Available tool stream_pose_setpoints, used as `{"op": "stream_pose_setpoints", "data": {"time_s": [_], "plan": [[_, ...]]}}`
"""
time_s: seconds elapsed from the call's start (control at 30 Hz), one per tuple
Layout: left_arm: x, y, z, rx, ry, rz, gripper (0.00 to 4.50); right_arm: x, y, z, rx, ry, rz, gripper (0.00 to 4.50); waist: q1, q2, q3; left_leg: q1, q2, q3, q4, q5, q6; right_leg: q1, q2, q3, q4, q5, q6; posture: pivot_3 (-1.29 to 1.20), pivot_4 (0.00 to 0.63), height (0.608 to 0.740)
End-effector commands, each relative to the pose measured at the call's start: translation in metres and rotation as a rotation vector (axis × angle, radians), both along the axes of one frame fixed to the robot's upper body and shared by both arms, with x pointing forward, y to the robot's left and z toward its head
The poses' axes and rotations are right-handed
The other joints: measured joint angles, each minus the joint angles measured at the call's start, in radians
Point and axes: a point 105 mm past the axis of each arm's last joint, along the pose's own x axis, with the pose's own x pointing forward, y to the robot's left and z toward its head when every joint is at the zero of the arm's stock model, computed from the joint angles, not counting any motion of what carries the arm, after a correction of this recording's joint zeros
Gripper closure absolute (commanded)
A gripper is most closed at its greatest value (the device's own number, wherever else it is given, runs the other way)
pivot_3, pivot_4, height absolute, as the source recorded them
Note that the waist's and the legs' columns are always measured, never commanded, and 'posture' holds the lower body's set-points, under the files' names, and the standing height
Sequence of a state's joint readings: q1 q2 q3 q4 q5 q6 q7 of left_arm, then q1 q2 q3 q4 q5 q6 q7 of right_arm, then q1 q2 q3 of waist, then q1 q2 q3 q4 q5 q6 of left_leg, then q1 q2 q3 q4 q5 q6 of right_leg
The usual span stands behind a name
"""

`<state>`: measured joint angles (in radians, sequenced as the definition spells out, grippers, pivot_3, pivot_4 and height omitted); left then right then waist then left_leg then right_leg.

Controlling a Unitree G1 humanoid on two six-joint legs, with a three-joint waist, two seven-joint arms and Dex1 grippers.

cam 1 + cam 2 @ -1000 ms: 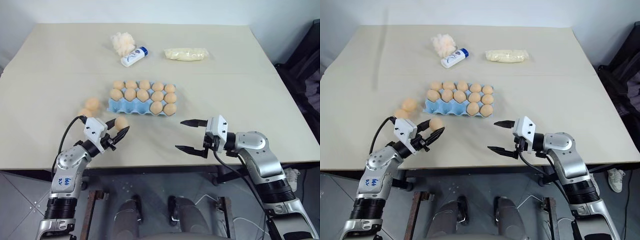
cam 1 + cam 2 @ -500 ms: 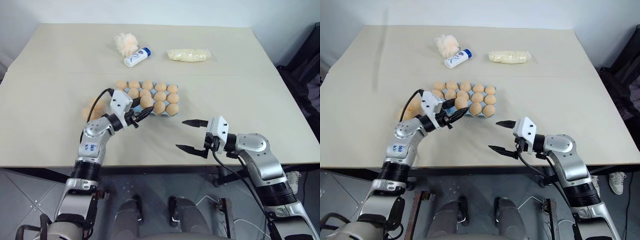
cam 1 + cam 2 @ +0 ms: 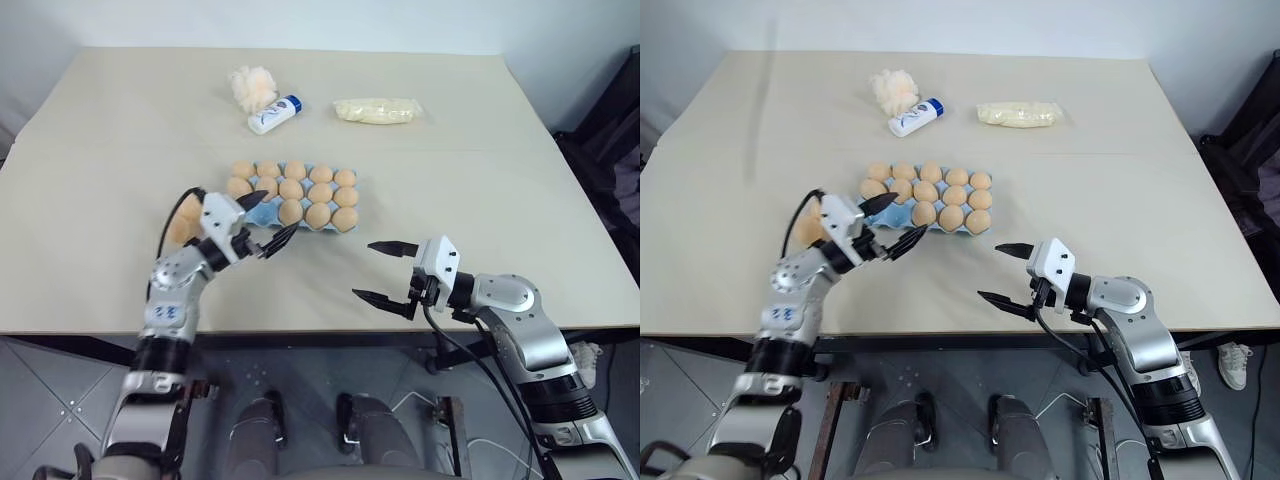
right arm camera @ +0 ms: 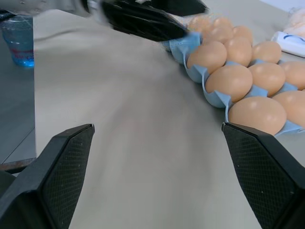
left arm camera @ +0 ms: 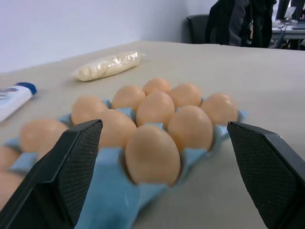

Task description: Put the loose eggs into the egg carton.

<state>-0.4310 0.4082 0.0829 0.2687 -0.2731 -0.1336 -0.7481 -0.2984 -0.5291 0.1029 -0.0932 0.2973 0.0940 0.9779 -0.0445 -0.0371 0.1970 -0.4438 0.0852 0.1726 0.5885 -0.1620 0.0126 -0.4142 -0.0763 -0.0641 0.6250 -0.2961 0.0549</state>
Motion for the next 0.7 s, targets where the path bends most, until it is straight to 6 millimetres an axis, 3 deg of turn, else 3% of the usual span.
{"op": "stream_pose_setpoints", "data": {"time_s": [0.03,0.17,0.23,0.37,0.53,0.7], "plan": [[-0.021,0.034,0.007,0.028,-0.032,0.044,0.03,-0.001,0.002,0.011,0.026,-0.034,0.022,0.0,-0.002,0.0,0.0,0.0,0.0,0.0,0.0,0.0,0.0,0.0,0.0,0.0,0.0,0.0,0.0,0.0,0.15,0.74],[-0.045,0.088,-0.006,0.015,0.02,0.259,0.03,0.0,0.007,0.011,0.037,-0.021,0.063,0.0,-0.014,0.0,0.0,0.0,0.0,0.0,-0.003,0.0,0.0,0.0,0.0,0.004,-0.002,-0.002,-0.004,0.0,0.15,0.74],[-0.056,0.102,-0.01,-0.028,0.027,0.373,0.03,0.002,0.009,0.014,0.062,-0.035,0.063,0.0,-0.013,0.0,0.0,0.0,0.0,0.0,-0.005,0.0,0.0,-0.001,-0.001,0.005,-0.003,-0.007,-0.012,0.0,0.15,0.74],[-0.087,0.117,-0.036,-0.069,0.088,0.534,0.03,0.004,0.014,0.021,0.095,-0.064,0.082,0.0,-0.009,0.0,0.0,0.0,-0.001,0.001,-0.008,0.0,-0.001,-0.001,-0.002,0.005,-0.007,-0.008,-0.014,0.0,0.15,0.74],[-0.111,0.135,-0.054,-0.144,0.146,0.697,0.03,0.001,0.025,0.036,0.178,-0.126,0.135,0.0,-0.012,0.0,0.0,0.0,-0.001,0.002,-0.01,0.0,-0.001,-0.002,-0.002,0.006,-0.009,-0.008,-0.015,0.0,0.15,0.74],[-0.103,0.132,-0.054,-0.161,0.159,0.712,0.03,0.002,0.027,0.032,0.172,-0.117,0.151,0.0,-0.012,0.0,0.0,0.0,-0.001,0.001,-0.01,-0.001,-0.001,-0.002,-0.001,0.005,-0.012,-0.008,-0.014,0.0,0.15,0.74]]}}
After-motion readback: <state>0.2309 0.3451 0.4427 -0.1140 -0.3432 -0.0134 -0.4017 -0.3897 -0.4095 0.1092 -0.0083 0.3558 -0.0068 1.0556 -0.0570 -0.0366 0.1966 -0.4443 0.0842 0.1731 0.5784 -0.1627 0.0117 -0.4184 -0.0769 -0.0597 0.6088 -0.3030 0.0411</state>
